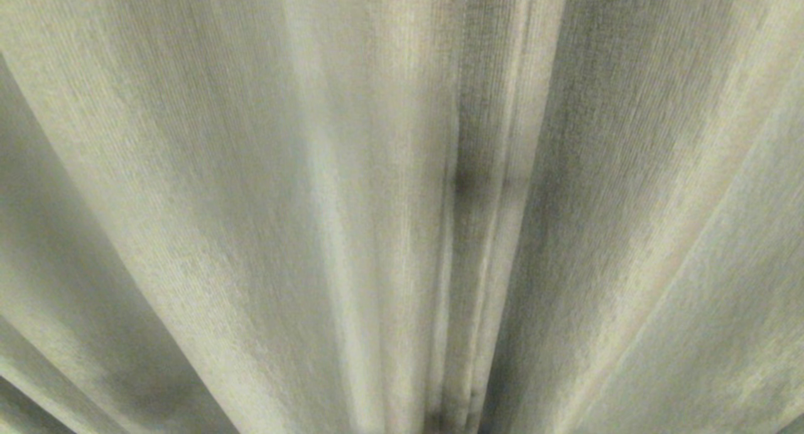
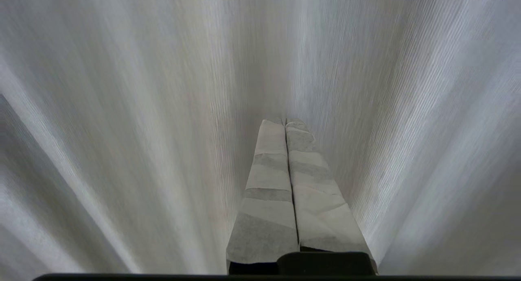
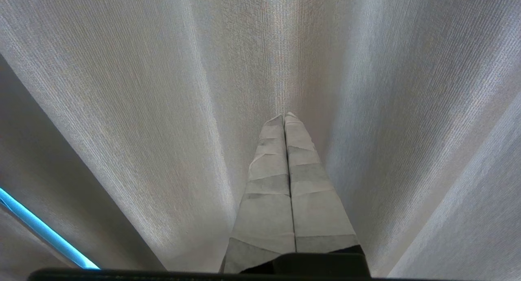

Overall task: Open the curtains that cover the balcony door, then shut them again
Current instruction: Pull the outer curtains open on both sides

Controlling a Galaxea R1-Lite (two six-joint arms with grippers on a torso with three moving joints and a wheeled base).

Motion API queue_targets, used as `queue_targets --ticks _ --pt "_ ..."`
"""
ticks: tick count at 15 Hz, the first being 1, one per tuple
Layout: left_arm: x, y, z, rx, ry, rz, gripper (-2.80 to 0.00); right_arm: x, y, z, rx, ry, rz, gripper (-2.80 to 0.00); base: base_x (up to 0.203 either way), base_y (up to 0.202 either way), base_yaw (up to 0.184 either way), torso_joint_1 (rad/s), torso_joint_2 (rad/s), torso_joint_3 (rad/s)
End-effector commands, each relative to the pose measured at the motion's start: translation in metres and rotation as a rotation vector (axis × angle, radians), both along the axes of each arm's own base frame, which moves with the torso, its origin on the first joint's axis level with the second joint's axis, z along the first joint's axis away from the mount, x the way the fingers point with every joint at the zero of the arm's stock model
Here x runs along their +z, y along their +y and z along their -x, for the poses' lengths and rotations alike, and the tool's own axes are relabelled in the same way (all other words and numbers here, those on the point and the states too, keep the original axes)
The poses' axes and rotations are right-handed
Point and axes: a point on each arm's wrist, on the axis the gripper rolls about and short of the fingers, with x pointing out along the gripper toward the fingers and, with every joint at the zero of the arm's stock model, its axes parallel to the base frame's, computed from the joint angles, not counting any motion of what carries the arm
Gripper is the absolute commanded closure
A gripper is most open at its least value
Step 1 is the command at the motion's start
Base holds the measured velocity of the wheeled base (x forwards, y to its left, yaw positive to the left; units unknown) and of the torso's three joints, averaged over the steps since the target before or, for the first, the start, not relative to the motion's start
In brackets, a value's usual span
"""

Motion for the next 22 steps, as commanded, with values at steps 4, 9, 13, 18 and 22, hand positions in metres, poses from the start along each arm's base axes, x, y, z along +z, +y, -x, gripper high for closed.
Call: queue_targets --ticks 4,9,13,18,22 --pt "0.047 0.001 0.008 0.068 -0.086 0.002 0.0 0.0 0.0 0.0 0.0 -0.001 0.0 0.0 0.0 0.0 0.0 0.0 0.0 0.0" --pt "0.109 0.002 -0.007 0.108 -0.103 0.003 0.0 0.0 0.0 0.0 0.0 -0.001 0.0 0.0 0.0 0.0 0.0 0.0 0.0 0.0" --pt "0.151 0.004 -0.041 0.146 -0.16 -0.002 -2.8 0.0 0.0 0.0 0.0 -0.001 0.0 0.0 0.0 0.0 0.0 0.0 0.0 0.0" --pt "0.19 0.005 -0.067 0.166 -0.247 0.001 -2.8 0.0 0.0 0.0 0.0 -0.001 0.0 0.0 0.0 0.0 0.0 0.0 0.0 0.0" --pt "0.213 0.005 -0.083 0.168 -0.285 -0.001 -2.8 0.0 0.0 0.0 0.0 -0.001 0.0 0.0 0.0 0.0 0.0 0.0 0.0 0.0"
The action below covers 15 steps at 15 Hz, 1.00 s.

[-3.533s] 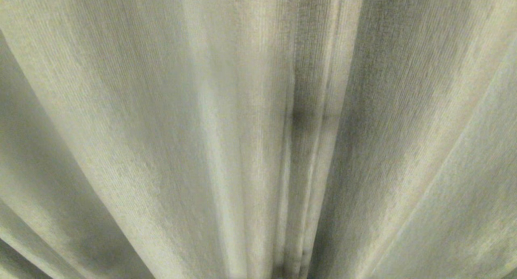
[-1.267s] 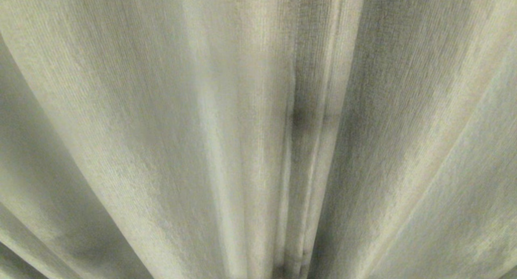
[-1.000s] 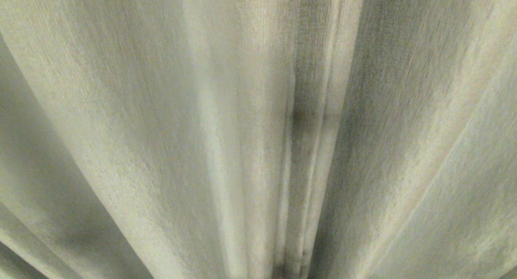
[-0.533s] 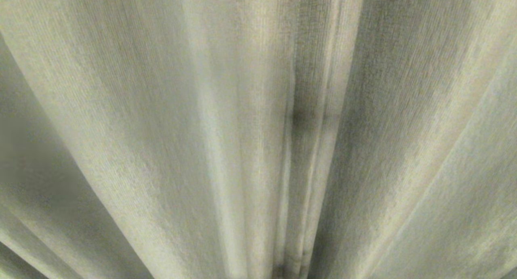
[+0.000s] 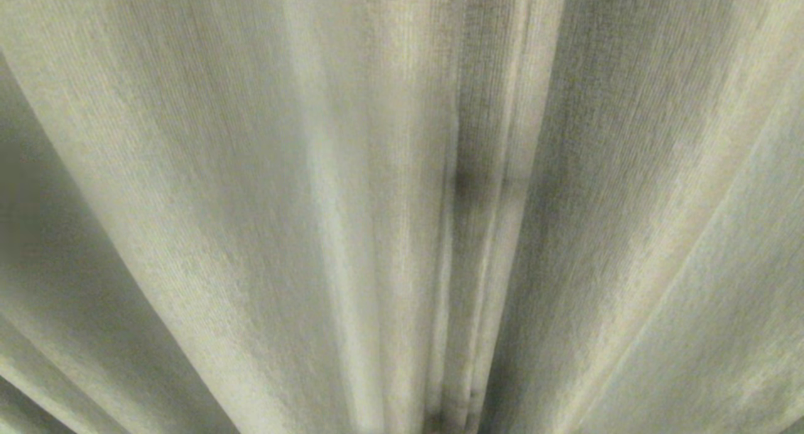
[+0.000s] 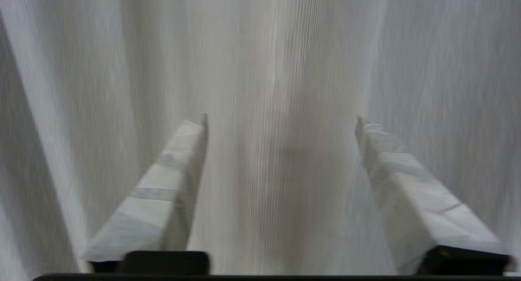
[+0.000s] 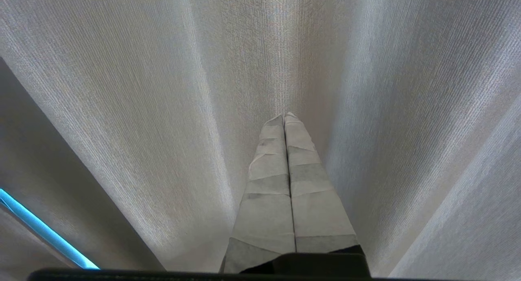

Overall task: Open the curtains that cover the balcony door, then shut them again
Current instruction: Pull the outer curtains open on both sides

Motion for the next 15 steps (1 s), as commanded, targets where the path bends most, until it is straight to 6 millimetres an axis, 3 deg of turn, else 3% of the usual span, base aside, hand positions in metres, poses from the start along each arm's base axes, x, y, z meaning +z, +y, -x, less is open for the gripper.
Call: queue_targets --ticks 1,10,15 --pt "0.01 0.001 -0.02 0.002 -0.004 -0.007 -2.8 0.0 0.0 0.0 0.0 -0.001 -0.001 0.0 0.0 0.0 0.0 0.0 0.0 0.0" --pt "0.043 0.002 -0.065 0.02 -0.029 -0.044 -2.8 0.0 0.0 0.0 0.0 -0.001 -0.001 0.0 0.0 0.0 0.0 0.0 0.0 0.0" --pt "0.044 0.006 -0.079 0.059 -0.026 -0.072 -2.8 0.0 0.0 0.0 0.0 -0.001 -0.001 0.0 0.0 0.0 0.0 0.0 0.0 0.0"
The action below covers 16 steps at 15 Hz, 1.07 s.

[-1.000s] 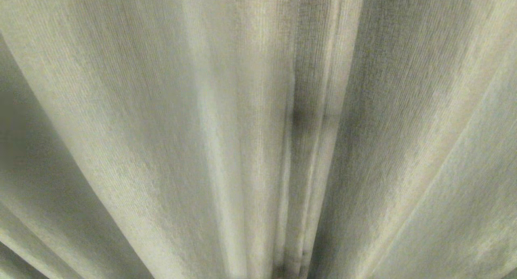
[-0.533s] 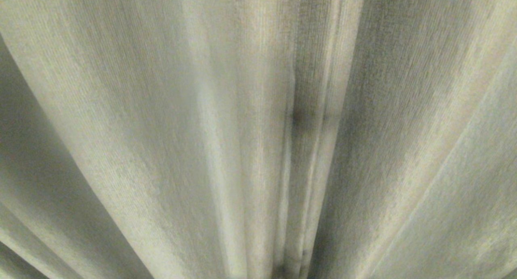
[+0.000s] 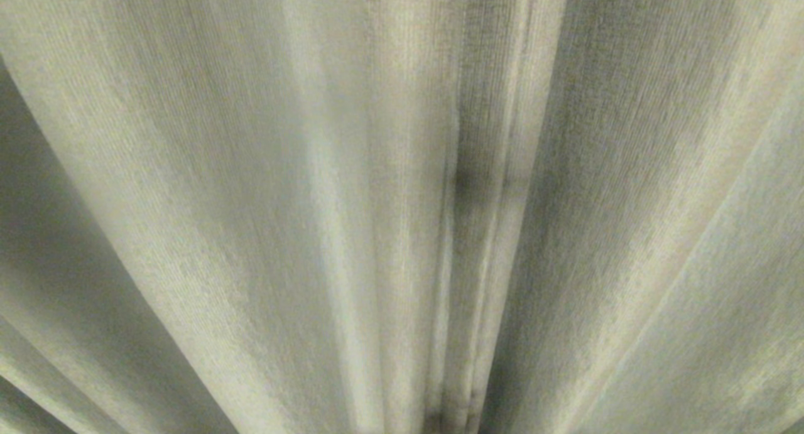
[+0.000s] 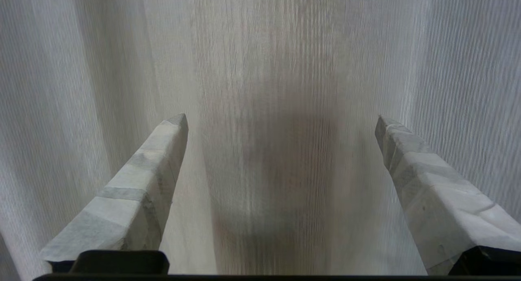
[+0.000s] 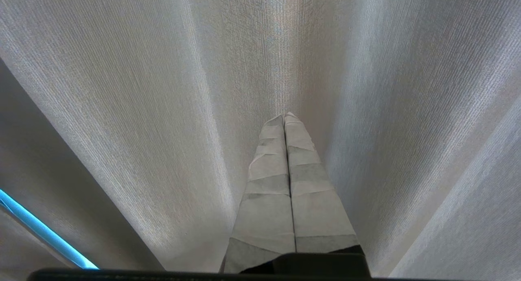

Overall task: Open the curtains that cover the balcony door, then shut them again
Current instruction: Pull the outer curtains open on both sides

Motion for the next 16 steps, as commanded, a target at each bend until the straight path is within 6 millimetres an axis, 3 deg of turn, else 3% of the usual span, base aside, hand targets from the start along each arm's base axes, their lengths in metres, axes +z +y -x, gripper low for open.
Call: queue_targets --ticks 1,7,13,14,16 --pt "-0.002 0.002 -0.012 0.008 0.019 0.004 -2.8 0.0 0.0 0.0 0.0 -0.001 0.0 0.0 0.0 0.0 0.0 0.0 0.0 0.0" --pt "-0.005 0.018 -0.048 0.084 -0.034 0.013 -2.8 0.0 0.0 0.0 0.0 -0.001 0.0 0.0 0.0 0.0 0.0 0.0 0.0 0.0" --pt "-0.007 0.022 -0.082 0.031 -0.089 0.052 -2.8 0.0 0.0 0.0 0.0 -0.001 0.0 0.0 0.0 0.0 0.0 0.0 0.0 0.0" --pt "-0.007 0.022 -0.085 0.026 -0.095 0.052 0.0 0.0 0.0 0.0 0.0 -0.001 0.0 0.0 0.0 0.0 0.0 0.0 0.0 0.0" --pt "-0.007 0.021 -0.086 0.02 -0.094 0.052 0.0 0.0 0.0 0.0 0.0 -0.001 0.0 0.0 0.0 0.0 0.0 0.0 0.0 0.0"
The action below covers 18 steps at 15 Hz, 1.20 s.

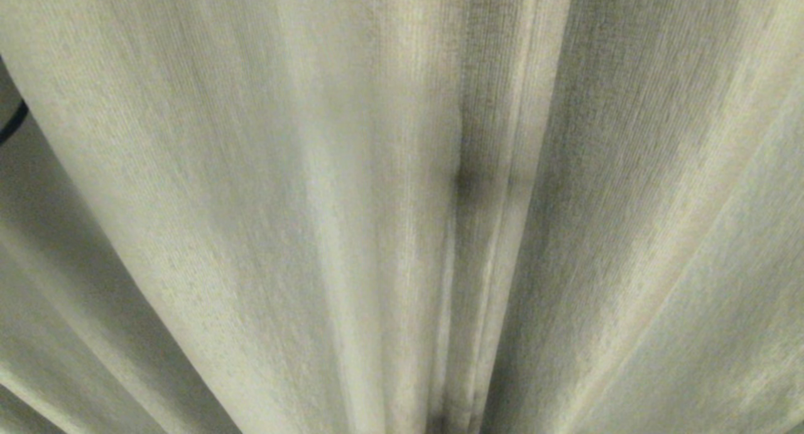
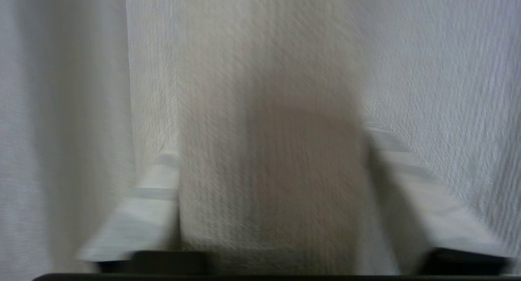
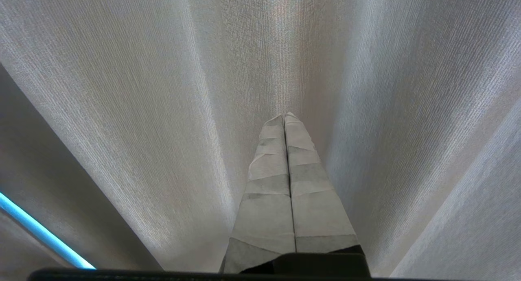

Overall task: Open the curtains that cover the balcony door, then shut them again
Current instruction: Pull the outer curtains open on both sides

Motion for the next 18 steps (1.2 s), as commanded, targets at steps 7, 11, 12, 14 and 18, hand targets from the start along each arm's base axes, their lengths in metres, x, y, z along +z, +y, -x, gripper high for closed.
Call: queue_targets --ticks 7,11,12,14,18 --pt "-0.002 -0.002 -0.001 -0.013 0.011 0.002 0.0 0.0 0.0 0.0 0.0 -0.001 0.0 0.0 0.0 0.0 0.0 0.0 0.0 0.0" --pt "0.001 0.0 0.002 0.0 -0.003 0.001 0.0 0.0 0.0 0.0 0.0 -0.001 0.0 0.0 0.0 0.0 0.0 0.0 0.0 0.0" --pt "0.001 0.002 0.002 0.011 -0.001 0.0 0.0 0.0 0.0 0.0 0.0 -0.001 0.0 0.0 0.0 0.0 0.0 0.0 0.0 0.0" --pt "0.002 0.008 0.003 0.041 -0.005 0.001 0.0 0.0 0.0 0.0 0.0 -0.001 0.0 0.0 0.0 0.0 0.0 0.0 0.0 0.0" --pt "0.003 0.028 0.003 0.124 -0.015 0.026 0.0 0.0 0.0 0.0 0.0 -0.001 0.0 0.0 0.0 0.0 0.0 0.0 0.0 0.0"
